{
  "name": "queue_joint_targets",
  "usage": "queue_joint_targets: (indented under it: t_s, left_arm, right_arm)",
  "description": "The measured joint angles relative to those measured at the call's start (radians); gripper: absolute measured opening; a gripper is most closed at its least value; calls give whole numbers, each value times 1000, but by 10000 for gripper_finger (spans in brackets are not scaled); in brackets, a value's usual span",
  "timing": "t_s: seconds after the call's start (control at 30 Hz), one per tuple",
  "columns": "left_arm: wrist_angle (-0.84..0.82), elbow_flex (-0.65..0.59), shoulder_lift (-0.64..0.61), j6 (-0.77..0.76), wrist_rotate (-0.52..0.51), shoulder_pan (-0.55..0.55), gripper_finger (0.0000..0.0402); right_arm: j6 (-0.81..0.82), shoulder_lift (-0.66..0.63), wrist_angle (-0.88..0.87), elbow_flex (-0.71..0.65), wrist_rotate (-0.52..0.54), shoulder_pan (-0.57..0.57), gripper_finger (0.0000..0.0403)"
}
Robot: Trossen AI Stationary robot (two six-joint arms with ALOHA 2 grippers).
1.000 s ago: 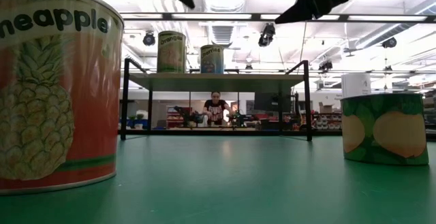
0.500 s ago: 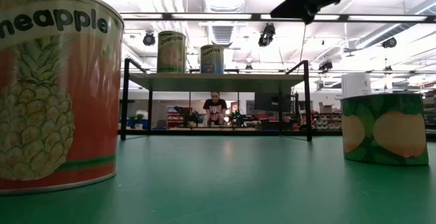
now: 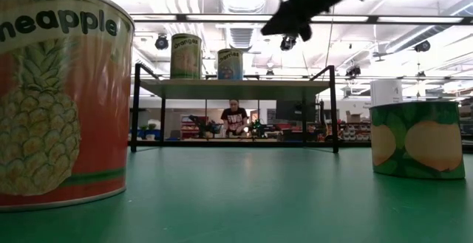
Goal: Pick and place cans onto a shelf
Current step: Adjust the canned goods on the shelf
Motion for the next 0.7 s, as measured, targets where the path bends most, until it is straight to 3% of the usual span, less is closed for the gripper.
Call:
queue_joint_targets:
  t_s: [0.37, 0.7]
  left_arm:
    - [-5, -28, -94, 7, -2, 0, 0]
    - [-28, -31, -95, -9, -2, 0, 0]
  right_arm:
    - [-91, 337, -373, 569, 4, -99, 13]
    - [-138, 530, -429, 766, 3, -108, 13]
